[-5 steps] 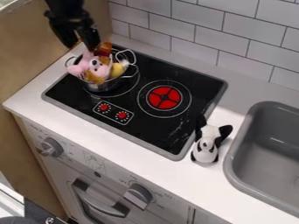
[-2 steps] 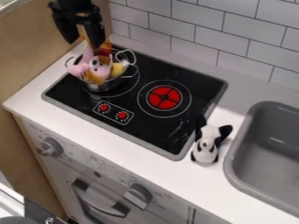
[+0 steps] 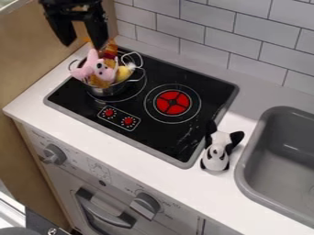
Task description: Move the doll on the left edge of the burner
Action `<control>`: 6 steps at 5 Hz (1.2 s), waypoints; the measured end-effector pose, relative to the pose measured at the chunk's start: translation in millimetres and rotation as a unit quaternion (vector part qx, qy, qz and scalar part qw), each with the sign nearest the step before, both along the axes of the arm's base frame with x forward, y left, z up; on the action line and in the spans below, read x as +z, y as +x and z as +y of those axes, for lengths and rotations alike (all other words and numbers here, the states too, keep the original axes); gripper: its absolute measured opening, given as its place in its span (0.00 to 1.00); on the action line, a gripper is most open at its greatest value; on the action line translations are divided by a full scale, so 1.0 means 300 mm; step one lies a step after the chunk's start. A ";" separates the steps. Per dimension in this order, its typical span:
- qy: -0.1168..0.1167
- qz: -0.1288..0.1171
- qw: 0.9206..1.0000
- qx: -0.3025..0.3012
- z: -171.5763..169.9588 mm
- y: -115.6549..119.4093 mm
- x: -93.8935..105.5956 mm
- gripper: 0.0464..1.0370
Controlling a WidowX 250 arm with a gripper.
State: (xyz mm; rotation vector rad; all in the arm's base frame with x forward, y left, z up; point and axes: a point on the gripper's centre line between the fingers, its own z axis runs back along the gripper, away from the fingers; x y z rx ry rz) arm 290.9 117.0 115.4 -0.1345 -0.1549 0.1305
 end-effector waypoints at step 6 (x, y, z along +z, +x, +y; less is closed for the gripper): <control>-0.029 -0.031 0.995 0.088 -0.637 0.015 -0.228 0.96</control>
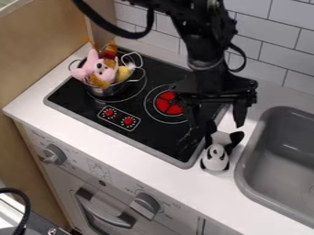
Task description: Move the doll on the left edge of the burner
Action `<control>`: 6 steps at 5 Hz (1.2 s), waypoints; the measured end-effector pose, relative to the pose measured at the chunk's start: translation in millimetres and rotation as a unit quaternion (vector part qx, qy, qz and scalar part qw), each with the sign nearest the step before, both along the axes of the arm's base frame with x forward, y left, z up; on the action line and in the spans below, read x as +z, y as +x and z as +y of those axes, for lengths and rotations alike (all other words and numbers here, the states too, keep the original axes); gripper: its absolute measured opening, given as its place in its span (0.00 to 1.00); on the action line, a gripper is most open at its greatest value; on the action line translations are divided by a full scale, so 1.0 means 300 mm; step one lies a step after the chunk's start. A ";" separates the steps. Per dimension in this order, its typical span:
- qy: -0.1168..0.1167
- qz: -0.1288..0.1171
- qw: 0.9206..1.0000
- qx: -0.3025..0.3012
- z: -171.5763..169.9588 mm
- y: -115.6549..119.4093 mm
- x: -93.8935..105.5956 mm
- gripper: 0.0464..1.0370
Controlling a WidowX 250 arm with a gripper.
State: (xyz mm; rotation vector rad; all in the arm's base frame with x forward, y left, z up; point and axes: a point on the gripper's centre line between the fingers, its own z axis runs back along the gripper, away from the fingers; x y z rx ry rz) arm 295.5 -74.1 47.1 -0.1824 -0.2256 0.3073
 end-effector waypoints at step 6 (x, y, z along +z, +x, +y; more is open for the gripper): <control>0.015 -0.017 1.000 0.002 0.058 -0.013 -0.147 0.42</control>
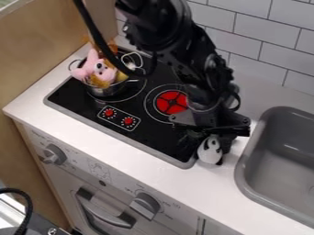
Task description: Move the doll on the left edge of the burner
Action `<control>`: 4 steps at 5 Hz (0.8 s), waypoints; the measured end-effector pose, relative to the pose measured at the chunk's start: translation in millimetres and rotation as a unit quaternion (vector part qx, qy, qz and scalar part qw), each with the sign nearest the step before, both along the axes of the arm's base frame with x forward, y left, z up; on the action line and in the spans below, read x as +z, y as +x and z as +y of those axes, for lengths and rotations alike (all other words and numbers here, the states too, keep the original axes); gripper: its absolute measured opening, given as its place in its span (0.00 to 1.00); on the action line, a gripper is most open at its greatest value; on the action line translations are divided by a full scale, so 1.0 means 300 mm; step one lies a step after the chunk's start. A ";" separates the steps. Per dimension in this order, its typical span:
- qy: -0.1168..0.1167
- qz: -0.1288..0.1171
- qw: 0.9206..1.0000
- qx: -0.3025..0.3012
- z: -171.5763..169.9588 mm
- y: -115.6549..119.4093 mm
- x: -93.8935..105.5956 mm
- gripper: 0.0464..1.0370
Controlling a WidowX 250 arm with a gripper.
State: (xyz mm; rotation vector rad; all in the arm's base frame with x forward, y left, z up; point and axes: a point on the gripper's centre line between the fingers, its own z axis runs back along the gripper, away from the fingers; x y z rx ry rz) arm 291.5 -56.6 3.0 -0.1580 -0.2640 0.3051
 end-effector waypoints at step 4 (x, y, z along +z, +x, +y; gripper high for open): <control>0.010 0.091 0.993 -0.080 0.417 -0.021 0.201 0.31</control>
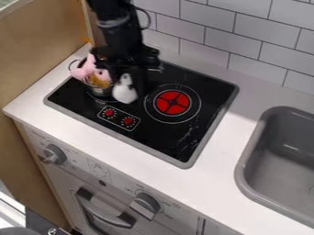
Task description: Move the doll on the left edge of the burner
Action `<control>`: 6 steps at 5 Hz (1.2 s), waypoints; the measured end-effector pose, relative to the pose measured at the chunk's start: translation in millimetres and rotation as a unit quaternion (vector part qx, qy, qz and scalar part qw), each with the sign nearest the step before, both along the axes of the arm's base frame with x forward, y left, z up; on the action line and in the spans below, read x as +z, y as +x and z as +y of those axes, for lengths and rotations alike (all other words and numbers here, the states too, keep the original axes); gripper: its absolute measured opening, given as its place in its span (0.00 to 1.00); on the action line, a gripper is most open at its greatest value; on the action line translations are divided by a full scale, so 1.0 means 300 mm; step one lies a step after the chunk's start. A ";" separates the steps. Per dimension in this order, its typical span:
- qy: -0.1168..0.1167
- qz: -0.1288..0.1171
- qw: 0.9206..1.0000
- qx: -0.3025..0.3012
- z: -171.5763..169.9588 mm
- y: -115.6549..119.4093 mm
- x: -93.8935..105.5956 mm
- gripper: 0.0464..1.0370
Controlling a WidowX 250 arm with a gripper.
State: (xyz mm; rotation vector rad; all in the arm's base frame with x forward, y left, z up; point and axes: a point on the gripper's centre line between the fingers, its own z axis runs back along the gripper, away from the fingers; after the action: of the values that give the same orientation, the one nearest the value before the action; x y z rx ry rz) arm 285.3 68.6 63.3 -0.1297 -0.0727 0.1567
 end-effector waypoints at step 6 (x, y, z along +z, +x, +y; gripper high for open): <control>0.047 -0.016 0.994 -0.096 0.413 -0.139 -0.162 0.31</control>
State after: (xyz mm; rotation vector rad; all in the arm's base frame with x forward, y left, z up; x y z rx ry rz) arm 243.6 192.4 14.8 -0.0448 -0.0991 -0.0401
